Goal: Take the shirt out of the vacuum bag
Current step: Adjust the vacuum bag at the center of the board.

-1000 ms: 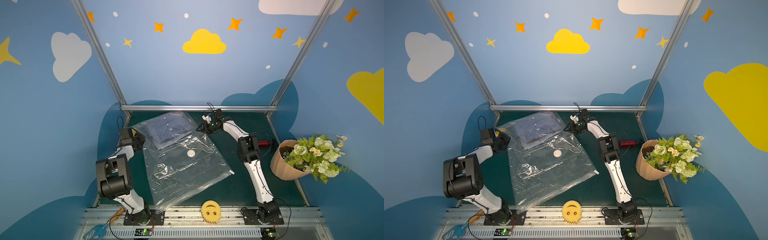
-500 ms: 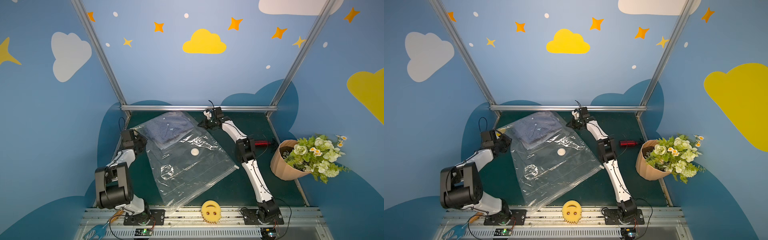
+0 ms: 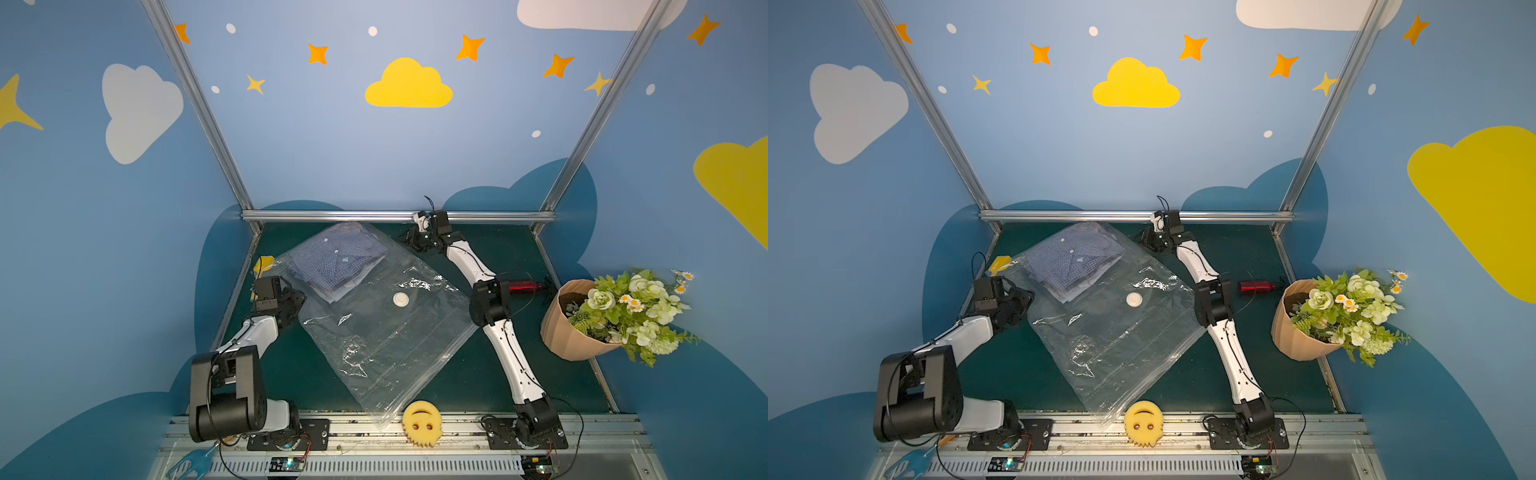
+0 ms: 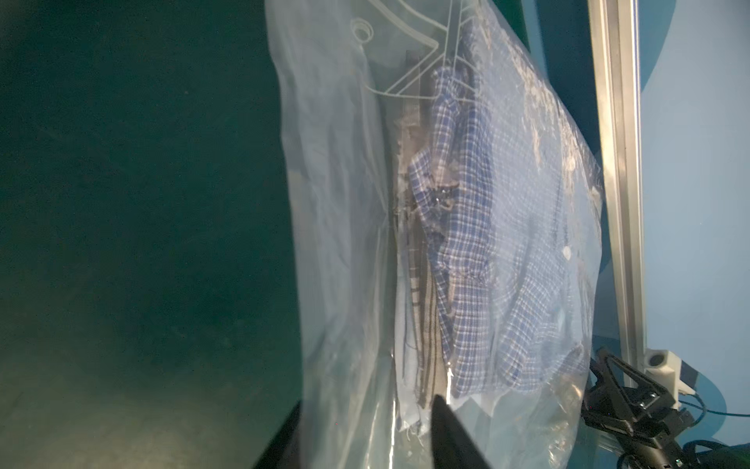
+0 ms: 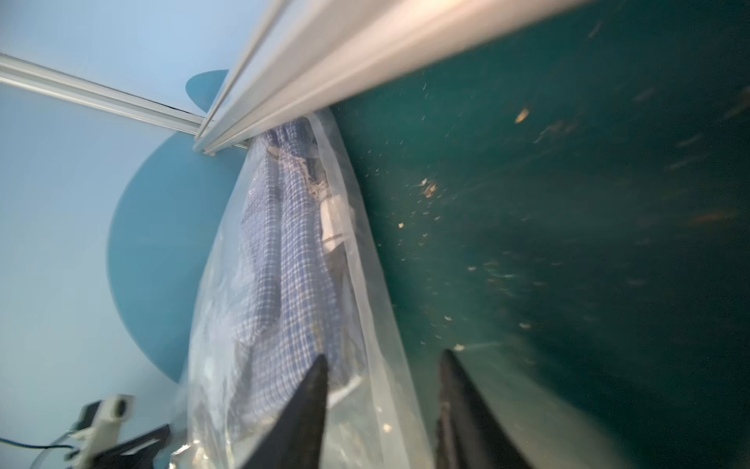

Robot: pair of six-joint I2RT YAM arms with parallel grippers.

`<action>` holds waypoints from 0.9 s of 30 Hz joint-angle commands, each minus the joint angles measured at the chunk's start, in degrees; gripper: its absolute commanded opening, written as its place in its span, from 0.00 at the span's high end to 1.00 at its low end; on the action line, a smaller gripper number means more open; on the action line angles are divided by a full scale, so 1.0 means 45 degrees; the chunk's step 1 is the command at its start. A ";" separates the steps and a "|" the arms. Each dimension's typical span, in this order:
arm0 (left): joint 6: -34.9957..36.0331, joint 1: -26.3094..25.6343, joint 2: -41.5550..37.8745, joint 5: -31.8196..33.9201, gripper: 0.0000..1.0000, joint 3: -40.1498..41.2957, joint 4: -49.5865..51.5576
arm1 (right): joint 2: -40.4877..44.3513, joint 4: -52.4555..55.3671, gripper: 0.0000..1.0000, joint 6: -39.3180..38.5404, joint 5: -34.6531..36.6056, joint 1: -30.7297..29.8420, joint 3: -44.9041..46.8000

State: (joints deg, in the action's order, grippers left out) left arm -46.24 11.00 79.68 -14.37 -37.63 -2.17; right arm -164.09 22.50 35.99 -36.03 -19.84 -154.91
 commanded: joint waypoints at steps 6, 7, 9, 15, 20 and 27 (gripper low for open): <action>0.1099 0.0602 -0.0187 0.0953 0.17 -0.3567 0.1843 | 0.6701 0.1169 0.39 -0.2727 0.0645 0.1064 0.5491; 0.0988 0.0940 0.0227 0.0696 0.15 -0.3967 0.1934 | 0.7499 0.1138 0.39 -0.2838 0.0702 0.1080 0.6491; 0.0778 0.1475 0.1084 -0.0097 0.15 -0.4498 0.1868 | 0.9315 0.0573 0.39 -0.2695 0.0812 0.1143 0.8960; 0.0595 0.2230 0.3650 -0.1158 0.16 -0.5780 0.1724 | 1.3978 0.0542 0.39 -0.1797 0.1423 0.1054 1.4952; 0.0998 0.2628 0.5907 -0.1911 0.18 -0.7270 0.1990 | 1.6881 0.0704 0.39 -0.0429 0.1794 0.0744 1.9319; 0.0960 0.2911 0.6615 -0.1629 0.19 -0.8025 0.2508 | 1.8389 -0.0270 0.37 0.1235 0.1409 0.0638 2.3351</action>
State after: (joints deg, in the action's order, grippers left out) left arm -42.11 23.11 110.89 -21.12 -73.56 8.03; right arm -83.46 24.36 36.95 -29.17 -16.58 -54.04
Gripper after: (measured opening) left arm 0.808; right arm 0.626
